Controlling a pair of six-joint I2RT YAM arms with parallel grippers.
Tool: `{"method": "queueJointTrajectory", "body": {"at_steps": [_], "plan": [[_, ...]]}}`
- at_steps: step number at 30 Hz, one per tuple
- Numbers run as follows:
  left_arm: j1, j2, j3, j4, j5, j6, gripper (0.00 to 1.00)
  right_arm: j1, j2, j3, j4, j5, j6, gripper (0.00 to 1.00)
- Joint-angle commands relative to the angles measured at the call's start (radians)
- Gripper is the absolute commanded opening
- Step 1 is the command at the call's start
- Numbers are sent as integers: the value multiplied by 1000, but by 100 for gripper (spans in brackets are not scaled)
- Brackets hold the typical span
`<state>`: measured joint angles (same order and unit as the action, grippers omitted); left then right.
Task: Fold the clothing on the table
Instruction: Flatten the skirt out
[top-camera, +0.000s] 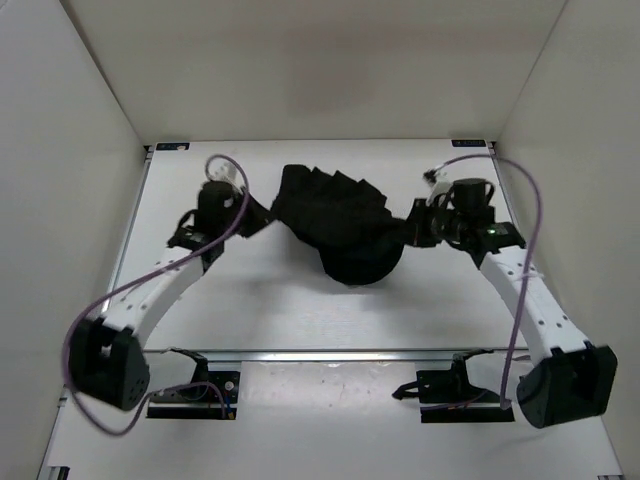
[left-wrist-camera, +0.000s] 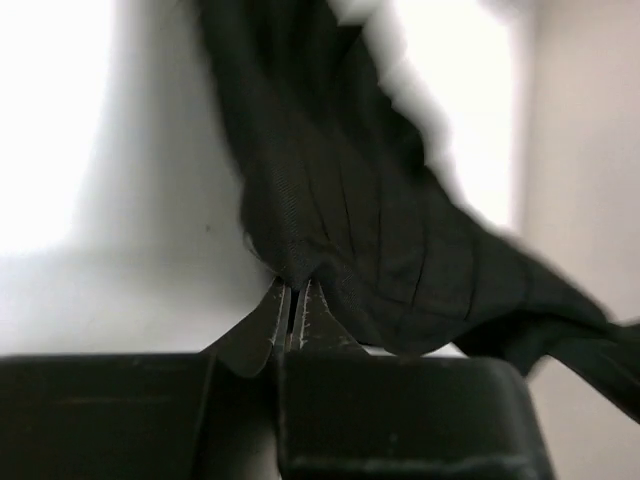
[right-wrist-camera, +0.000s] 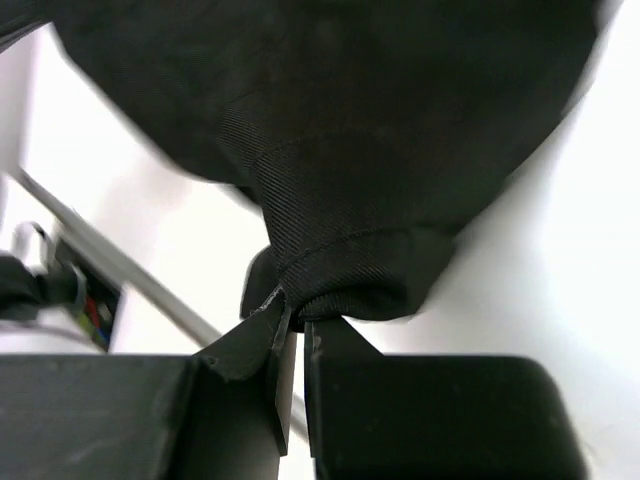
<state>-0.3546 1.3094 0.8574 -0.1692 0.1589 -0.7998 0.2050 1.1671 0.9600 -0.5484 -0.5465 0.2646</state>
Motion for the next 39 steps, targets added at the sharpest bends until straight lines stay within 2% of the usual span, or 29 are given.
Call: {"method": "queueJointTrajectory", "body": {"at_steps": [1, 3, 7, 12, 14, 16, 19, 21, 23, 24, 26, 28, 29, 31, 33, 34, 36, 37, 39], "plan": [[49, -226, 178, -133, -39, 50, 0, -50, -133, 175, -33, -58, -31, 1], [87, -301, 289, -220, -33, 71, 0, -100, -171, 274, -62, -102, -28, 0], [115, -343, 484, -358, -32, 117, 0, -168, -199, 434, -105, -168, -16, 0], [150, -277, 526, -375, -16, 158, 0, -135, -69, 526, -96, -217, 8, 0], [140, -230, 502, -357, 13, 171, 0, -102, -8, 523, -30, -228, 40, 0], [111, -123, 532, -360, -34, 220, 0, -108, 76, 528, 34, -295, 86, 0], [114, 57, 713, -446, -90, 299, 0, -102, 251, 648, 97, -394, 142, 0], [150, 152, 863, -515, -84, 332, 0, -89, 389, 828, 38, -385, 130, 0], [167, 243, 1094, -599, -94, 361, 0, -69, 481, 1122, -69, -363, 101, 0], [178, 254, 1200, -627, -110, 366, 0, -75, 517, 1208, -76, -359, 114, 0], [195, 275, 1271, -673, -110, 375, 0, -111, 526, 1186, 3, -406, 175, 0], [204, 254, 1226, -656, -81, 376, 0, -147, 508, 1078, 91, -499, 234, 0], [198, 222, 1139, -629, -75, 369, 0, -157, 506, 991, 123, -510, 245, 0], [183, 161, 934, -554, -70, 358, 0, -162, 497, 860, 172, -517, 243, 0], [181, 78, 644, -430, -20, 329, 0, -156, 499, 693, 217, -514, 233, 0], [180, 59, 570, -393, -4, 300, 0, -148, 496, 657, 232, -491, 231, 0], [169, 8, 275, -301, 27, 264, 0, -142, 493, 487, 266, -465, 229, 0], [160, -21, 211, -239, 33, 240, 0, -138, 487, 436, 283, -448, 231, 0], [154, -51, -36, -131, 70, 211, 1, -133, 471, 291, 285, -402, 228, 1]]}}
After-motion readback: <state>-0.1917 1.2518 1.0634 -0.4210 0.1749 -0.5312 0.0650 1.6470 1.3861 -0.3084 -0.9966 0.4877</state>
